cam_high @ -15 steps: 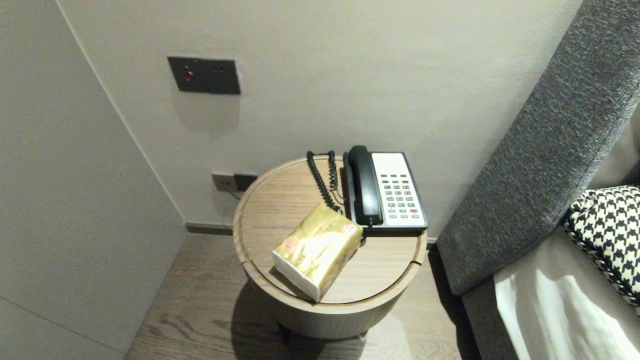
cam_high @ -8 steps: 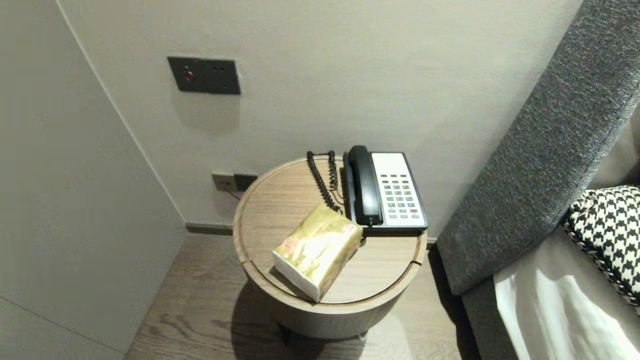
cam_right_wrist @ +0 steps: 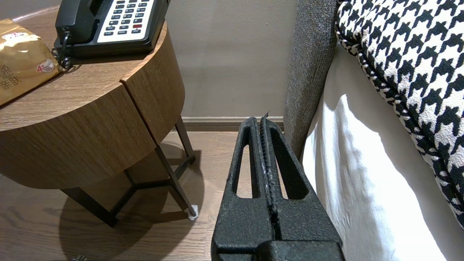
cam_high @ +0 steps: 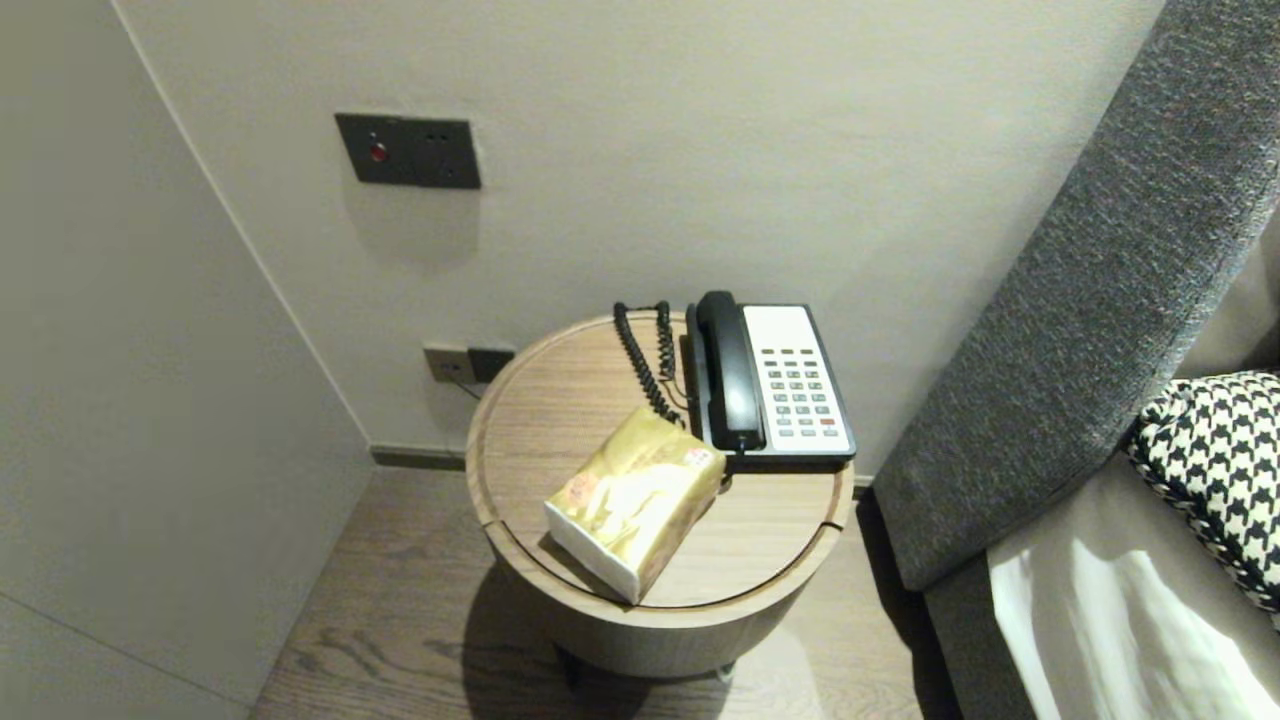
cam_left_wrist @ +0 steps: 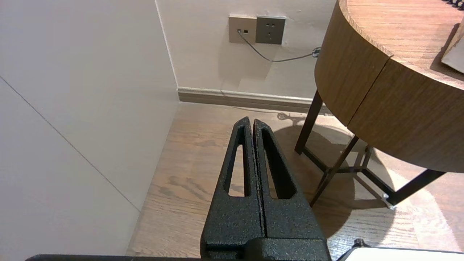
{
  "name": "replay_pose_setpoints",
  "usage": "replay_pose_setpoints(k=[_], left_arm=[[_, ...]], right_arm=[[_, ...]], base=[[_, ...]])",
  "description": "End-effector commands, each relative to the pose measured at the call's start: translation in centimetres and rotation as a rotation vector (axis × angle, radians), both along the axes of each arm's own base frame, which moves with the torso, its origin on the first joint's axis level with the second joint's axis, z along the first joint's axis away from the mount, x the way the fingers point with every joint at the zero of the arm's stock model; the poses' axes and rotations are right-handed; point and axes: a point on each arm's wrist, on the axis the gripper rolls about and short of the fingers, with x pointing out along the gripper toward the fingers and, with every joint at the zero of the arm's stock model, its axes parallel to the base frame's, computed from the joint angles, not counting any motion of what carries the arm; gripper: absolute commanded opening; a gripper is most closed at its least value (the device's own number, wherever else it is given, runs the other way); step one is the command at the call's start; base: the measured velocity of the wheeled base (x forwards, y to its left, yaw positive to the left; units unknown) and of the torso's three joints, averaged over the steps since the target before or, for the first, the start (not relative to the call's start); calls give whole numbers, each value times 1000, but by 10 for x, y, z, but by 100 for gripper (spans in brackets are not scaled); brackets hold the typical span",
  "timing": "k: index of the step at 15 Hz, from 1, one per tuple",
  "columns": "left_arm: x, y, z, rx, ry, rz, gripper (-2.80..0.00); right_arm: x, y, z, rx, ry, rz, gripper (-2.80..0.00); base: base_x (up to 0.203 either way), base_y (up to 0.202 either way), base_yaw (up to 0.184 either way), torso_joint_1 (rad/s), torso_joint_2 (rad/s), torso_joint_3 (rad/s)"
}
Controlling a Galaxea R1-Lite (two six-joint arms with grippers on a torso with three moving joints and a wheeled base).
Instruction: Open the nightstand drawer
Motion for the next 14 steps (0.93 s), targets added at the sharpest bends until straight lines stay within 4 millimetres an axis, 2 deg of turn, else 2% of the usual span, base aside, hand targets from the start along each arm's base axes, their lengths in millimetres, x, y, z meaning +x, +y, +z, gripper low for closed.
replay_pose_setpoints(k=[1,12,14], left_arm=[[0,0,0,0,-1,0,-280],[-1,0,0,1,19,3,-280],[-6,0,13,41,7,14,-280]], right_arm=[[3,0,-11,0,38,0,-280],[3,0,-11,0,38,0,-280],[3,0,-11,0,38,0,-280]], base=[[0,0,0,0,0,0],[0,0,0,0,0,0],[0,0,0,0,0,0]])
